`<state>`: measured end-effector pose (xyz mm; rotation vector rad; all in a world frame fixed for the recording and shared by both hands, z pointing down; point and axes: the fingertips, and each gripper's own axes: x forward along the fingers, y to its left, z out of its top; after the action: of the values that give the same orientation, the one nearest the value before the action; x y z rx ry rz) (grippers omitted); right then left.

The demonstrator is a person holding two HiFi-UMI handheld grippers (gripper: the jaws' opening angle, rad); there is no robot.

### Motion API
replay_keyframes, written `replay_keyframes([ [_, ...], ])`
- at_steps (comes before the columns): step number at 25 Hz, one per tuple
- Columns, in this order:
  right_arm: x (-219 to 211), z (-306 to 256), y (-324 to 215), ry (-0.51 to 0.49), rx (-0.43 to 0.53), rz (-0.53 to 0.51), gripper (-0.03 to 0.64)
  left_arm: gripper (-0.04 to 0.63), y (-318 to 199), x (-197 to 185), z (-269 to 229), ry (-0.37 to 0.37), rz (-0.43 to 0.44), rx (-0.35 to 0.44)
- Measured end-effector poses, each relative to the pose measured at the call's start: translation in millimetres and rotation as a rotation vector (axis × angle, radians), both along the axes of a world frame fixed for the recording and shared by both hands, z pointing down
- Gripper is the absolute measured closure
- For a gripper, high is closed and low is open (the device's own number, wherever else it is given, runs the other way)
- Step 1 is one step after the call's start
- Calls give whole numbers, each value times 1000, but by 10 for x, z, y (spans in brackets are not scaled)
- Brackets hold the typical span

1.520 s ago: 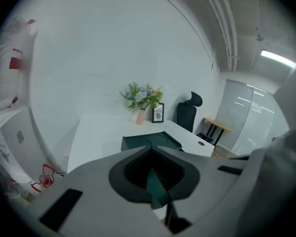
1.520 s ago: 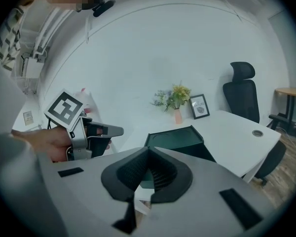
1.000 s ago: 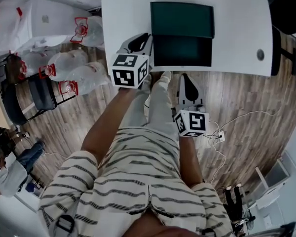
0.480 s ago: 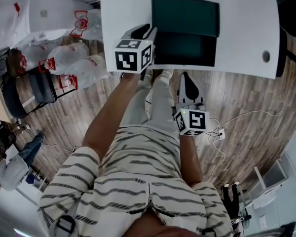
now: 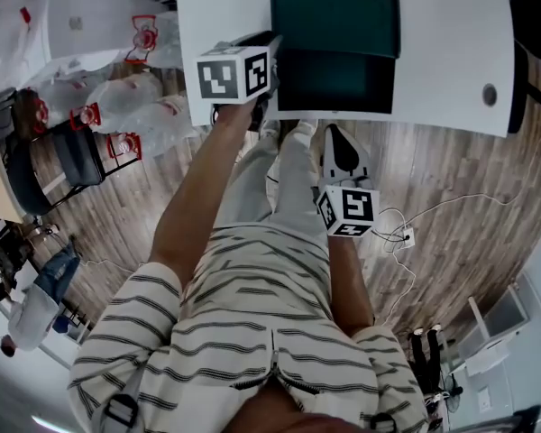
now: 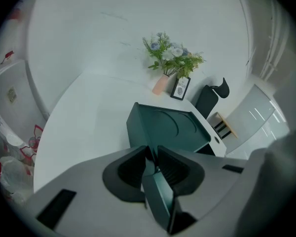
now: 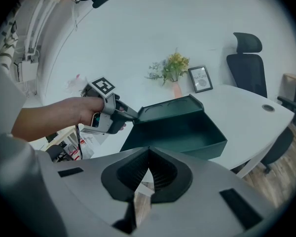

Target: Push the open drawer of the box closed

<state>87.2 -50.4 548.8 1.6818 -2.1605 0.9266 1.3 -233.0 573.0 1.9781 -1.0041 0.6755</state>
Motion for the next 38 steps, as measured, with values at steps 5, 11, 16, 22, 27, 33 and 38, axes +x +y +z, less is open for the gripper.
replay_keyframes([
  [5, 61, 103, 14, 30, -28, 12, 607, 512, -4, 24, 27, -45, 84, -70],
  [11, 76, 327, 17, 83, -81, -3, 565, 506, -7, 29, 51, -68, 139, -126],
  [16, 109, 471, -13, 107, -113, 7, 534, 505, -16, 19, 62, -77, 138, -150],
  [22, 175, 658, -57, 106, -151, 22, 518, 505, -12, 38, 66, -65, 142, -180],
  [27, 176, 734, -105, 109, -156, -1, 540, 502, -5, 46, 71, -67, 148, -172],
  [33, 180, 727, -110, 105, -158, -21, 541, 502, -2, 47, 72, -63, 147, -175],
  [38, 154, 675, -165, 106, -146, -21, 543, 502, -14, 45, 76, -60, 140, -174],
])
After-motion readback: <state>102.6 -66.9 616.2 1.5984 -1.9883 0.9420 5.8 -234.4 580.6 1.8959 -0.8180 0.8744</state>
